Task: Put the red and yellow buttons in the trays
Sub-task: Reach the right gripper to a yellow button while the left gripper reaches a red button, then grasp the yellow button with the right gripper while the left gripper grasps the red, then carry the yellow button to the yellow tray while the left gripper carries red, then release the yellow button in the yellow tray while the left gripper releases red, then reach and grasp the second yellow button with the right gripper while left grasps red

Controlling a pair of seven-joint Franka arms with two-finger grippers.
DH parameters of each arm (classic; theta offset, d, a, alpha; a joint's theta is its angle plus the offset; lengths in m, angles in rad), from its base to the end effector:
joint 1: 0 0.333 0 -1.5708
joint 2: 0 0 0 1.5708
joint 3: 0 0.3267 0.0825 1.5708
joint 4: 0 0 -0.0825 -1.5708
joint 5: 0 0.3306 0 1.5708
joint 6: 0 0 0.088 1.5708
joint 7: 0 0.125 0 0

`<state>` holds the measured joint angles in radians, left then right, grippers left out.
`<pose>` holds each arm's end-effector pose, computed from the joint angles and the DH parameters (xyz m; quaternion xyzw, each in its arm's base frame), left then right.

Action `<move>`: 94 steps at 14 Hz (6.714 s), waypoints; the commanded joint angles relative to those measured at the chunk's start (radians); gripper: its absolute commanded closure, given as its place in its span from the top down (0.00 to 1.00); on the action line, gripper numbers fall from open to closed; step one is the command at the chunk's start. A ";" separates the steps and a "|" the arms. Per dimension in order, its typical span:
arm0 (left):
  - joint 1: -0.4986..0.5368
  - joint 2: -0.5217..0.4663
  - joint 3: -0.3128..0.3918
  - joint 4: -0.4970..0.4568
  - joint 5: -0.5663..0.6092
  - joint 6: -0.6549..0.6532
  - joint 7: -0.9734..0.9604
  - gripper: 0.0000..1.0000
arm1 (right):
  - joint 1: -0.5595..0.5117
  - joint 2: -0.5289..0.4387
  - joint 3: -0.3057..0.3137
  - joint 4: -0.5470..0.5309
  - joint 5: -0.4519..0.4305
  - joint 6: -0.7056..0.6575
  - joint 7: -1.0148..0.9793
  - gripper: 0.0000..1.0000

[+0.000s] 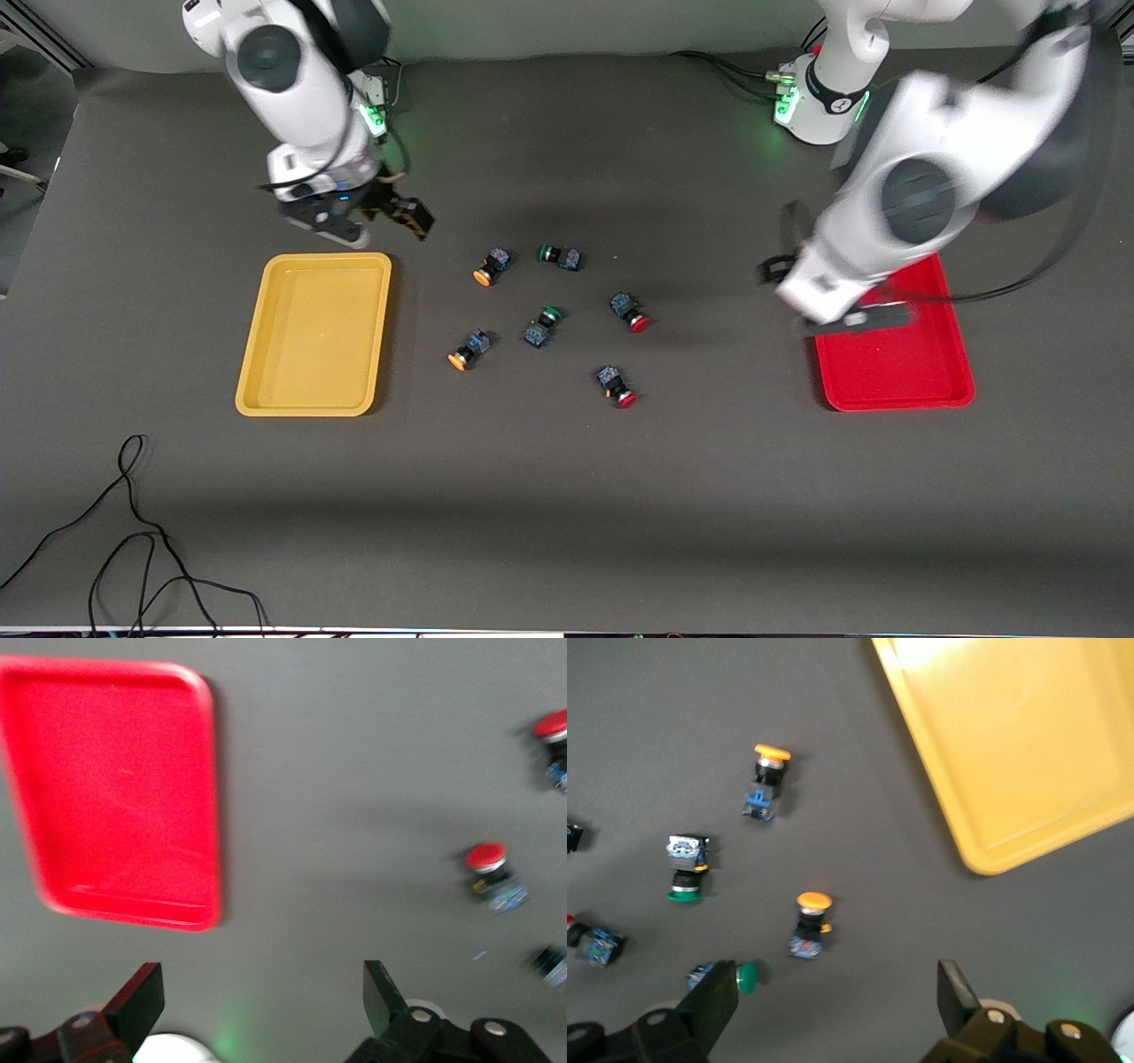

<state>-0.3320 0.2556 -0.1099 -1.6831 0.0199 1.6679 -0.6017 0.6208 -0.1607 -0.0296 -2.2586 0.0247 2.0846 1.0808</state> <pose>0.5019 -0.2293 0.4430 -0.9880 -0.0767 0.1185 0.0632 0.3669 0.2478 0.4475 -0.9686 0.2481 0.0142 0.0038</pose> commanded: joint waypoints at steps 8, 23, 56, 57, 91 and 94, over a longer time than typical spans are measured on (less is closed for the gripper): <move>-0.205 0.447 -0.007 0.020 -0.153 0.602 -0.608 1.00 | 0.174 0.132 -0.012 -0.148 0.052 0.291 0.271 1.00; -0.237 0.364 -0.007 -0.092 -0.150 0.521 -0.599 0.29 | 0.200 0.507 -0.013 -0.170 0.052 0.695 0.292 0.19; 0.393 0.010 0.001 -0.503 0.103 0.378 0.364 1.00 | 0.128 0.528 -0.767 -0.072 0.322 0.454 -1.348 0.00; 0.384 0.011 -0.004 -0.425 0.092 0.266 0.355 1.00 | 0.134 0.565 -0.762 -0.067 0.410 0.460 -1.416 0.00; -0.159 0.706 -0.031 0.471 -0.173 0.431 -0.648 0.00 | 0.597 0.789 -0.705 0.304 0.644 0.311 -0.311 1.00; -0.145 0.651 -0.027 0.479 -0.153 0.309 -0.607 0.00 | 0.597 0.845 -0.673 0.303 0.676 0.353 -0.317 1.00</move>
<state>-0.4752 0.9573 -0.1538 -1.2148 -0.1562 2.0773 -1.2399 1.1992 0.6493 -0.7019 -1.9577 0.6681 2.4029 0.7513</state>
